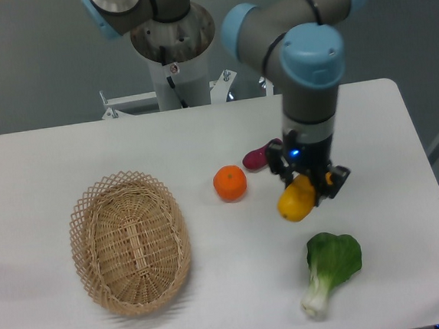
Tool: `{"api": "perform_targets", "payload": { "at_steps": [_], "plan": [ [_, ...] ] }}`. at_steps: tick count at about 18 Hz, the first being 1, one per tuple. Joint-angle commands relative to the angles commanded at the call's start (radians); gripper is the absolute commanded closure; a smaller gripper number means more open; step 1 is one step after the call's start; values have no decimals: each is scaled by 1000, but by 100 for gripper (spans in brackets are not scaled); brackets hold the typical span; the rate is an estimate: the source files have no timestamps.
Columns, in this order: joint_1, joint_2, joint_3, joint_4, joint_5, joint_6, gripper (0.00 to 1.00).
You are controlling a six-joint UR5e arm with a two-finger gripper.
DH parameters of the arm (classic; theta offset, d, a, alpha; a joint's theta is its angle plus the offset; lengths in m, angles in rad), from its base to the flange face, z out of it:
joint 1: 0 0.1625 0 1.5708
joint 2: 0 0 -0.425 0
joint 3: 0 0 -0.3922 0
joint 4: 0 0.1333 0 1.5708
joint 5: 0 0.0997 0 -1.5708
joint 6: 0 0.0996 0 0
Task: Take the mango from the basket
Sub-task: 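Lift the held mango out of the basket and carry it beside the bok choy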
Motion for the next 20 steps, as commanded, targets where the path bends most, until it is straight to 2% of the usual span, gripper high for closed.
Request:
{"api": "perform_targets", "payload": {
  "at_steps": [20],
  "plan": [
    [25,15,-3,-3,-15,6,53]
  ]
}}
